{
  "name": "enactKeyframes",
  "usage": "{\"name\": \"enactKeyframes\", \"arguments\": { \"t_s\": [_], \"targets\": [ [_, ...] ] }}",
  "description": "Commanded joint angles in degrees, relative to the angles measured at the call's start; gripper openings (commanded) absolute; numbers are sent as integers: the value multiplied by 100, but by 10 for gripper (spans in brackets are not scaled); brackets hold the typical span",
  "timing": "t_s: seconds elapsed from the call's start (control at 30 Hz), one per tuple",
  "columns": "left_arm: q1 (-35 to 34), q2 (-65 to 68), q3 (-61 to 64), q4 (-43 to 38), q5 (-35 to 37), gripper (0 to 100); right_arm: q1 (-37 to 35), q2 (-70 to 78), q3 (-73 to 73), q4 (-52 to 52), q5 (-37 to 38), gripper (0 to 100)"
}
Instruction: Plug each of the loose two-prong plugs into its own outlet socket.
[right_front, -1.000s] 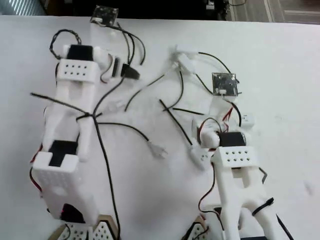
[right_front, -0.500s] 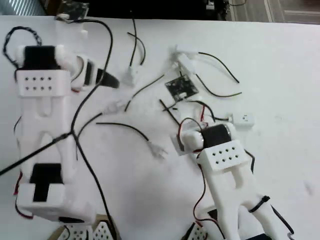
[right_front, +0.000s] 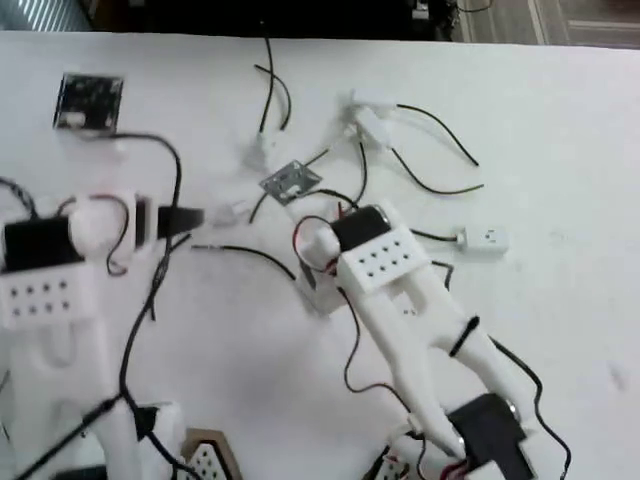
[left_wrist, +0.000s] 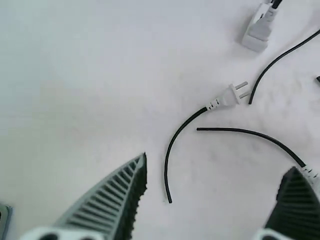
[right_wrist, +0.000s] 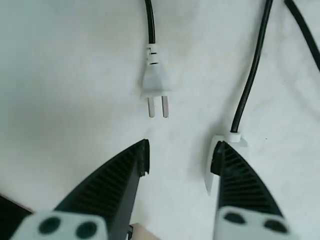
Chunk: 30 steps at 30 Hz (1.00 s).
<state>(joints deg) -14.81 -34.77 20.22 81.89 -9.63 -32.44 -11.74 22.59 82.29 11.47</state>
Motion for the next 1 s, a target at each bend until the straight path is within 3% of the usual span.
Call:
{"name": "enactKeyframes", "arguments": {
  "t_s": [0.0,0.2,0.4,0.97],
  "targets": [
    [-312,-1218,1978,-905,-18,393,-259,400,-492,136,-26,202],
    [-453,-1851,3851,-1899,-18,393,-822,1042,-888,365,-299,202],
    [-444,-2132,4949,-2804,-18,392,-857,1868,-1327,365,-457,202],
    [-418,-2229,5143,-2848,-26,392,-259,3618,-2505,365,-466,201]
  ]
}}
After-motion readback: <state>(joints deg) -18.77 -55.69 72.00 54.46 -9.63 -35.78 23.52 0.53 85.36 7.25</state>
